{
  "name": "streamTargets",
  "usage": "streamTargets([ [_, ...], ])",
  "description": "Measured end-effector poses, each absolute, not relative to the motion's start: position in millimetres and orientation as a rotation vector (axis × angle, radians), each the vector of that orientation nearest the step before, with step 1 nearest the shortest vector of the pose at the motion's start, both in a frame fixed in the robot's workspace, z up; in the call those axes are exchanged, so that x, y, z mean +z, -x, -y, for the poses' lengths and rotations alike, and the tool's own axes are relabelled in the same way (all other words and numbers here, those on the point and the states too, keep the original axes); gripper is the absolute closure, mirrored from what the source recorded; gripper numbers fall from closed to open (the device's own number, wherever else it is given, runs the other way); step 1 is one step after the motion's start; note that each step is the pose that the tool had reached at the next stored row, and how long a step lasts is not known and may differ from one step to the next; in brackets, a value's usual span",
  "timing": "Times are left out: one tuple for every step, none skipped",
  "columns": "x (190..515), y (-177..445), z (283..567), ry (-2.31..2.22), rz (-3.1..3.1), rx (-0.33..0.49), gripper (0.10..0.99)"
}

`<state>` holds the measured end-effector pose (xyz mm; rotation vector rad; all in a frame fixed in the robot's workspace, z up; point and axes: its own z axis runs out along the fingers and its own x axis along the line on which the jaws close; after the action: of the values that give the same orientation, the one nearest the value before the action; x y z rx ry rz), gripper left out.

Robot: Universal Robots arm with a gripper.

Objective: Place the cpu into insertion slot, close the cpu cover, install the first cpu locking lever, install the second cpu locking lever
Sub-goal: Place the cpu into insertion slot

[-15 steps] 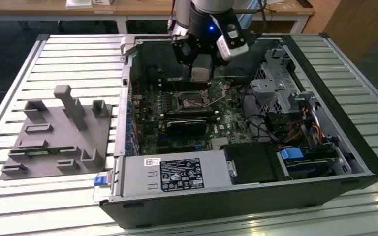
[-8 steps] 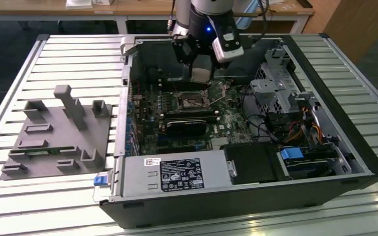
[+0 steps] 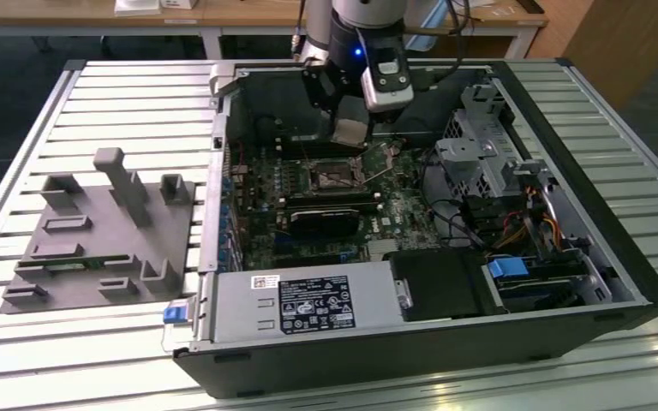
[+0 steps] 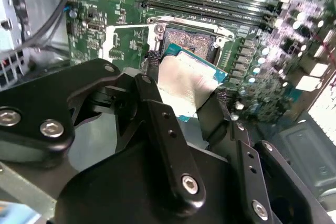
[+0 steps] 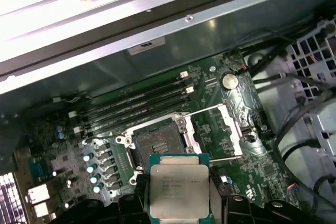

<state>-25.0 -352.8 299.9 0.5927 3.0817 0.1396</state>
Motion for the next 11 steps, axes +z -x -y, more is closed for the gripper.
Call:
streamTargets([
  [299.7, 25.0, 352.8, -0.620, -3.075, 0.140, 0.545],
  [299.4, 25.0, 352.8, -0.648, -3.069, 0.140, 0.545],
  [299.2, 25.0, 352.8, -0.677, -3.062, 0.139, 0.545],
  [298.9, 25.0, 352.8, -0.704, -3.055, 0.139, 0.545],
  [298.7, 25.0, 352.8, -0.731, -3.048, 0.139, 0.545],
  [298.4, 25.0, 352.8, -0.760, -3.040, 0.139, 0.545],
  [298.2, 25.0, 352.8, -0.786, -3.032, 0.139, 0.545],
  [297.9, 25.0, 352.8, -0.814, -3.024, 0.139, 0.545],
  [297.6, 25.0, 352.8, -0.840, -3.016, 0.139, 0.545],
  [297.3, 25.0, 352.8, -0.868, -3.008, 0.139, 0.545],
  [297.0, 25.0, 352.8, -0.894, -2.999, 0.139, 0.545],
])
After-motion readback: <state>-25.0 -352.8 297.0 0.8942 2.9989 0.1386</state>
